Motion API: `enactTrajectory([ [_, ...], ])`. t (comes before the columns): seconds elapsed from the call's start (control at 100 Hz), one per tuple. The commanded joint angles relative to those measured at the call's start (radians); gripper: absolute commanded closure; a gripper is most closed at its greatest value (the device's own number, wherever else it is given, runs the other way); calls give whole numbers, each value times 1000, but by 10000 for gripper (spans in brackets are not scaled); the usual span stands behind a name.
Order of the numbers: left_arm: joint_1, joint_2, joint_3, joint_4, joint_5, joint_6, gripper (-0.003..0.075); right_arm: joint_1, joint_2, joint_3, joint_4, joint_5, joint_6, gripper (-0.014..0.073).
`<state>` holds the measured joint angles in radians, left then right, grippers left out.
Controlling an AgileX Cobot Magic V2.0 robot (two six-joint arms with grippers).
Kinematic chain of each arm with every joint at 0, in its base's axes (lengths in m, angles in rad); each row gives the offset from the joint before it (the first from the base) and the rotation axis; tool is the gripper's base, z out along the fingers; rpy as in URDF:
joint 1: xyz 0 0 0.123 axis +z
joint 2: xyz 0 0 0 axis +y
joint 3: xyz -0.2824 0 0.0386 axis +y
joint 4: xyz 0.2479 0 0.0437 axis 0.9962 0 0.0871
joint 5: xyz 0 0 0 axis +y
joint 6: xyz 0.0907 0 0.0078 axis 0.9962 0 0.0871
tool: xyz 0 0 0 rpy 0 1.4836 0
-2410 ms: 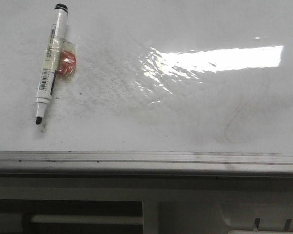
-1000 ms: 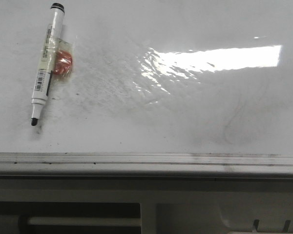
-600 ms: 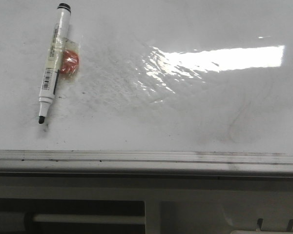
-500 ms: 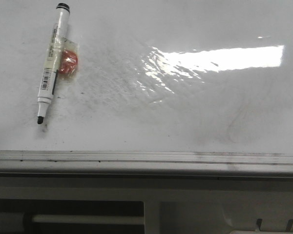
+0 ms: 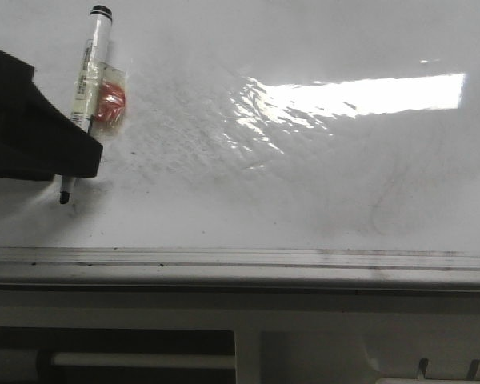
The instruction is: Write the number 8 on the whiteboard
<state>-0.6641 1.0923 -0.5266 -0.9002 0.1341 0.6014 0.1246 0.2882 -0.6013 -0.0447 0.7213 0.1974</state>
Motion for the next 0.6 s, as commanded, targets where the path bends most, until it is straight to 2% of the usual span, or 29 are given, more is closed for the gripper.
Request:
enactTrajectory([
  [0.0,-4,20,-29,-24,-79,2,448,0,19,-37,9,-73,-6,195],
  [0.08,-4,17,-29,-24,-71,2,612,1,24,-41,45,-81,-23,195],
  [0.13,-4,8,-31,-24,-56,2,737,8,28,-43,110,-91,-106,195],
  [0.25,-7,-38,-58,-15,76,63,741,35,68,-61,436,-77,-448,195],
  [0.39,-56,-126,-94,-17,345,364,741,74,168,-85,775,56,-885,195],
  [0.44,-84,-161,-94,-19,422,501,741,87,210,-86,858,115,-1027,195],
  [0.5,-125,-192,-94,-19,474,602,741,104,264,-86,938,175,-1157,195],
  [0.59,-165,-219,-94,-19,458,657,741,147,330,-86,1005,193,-1272,195],
])
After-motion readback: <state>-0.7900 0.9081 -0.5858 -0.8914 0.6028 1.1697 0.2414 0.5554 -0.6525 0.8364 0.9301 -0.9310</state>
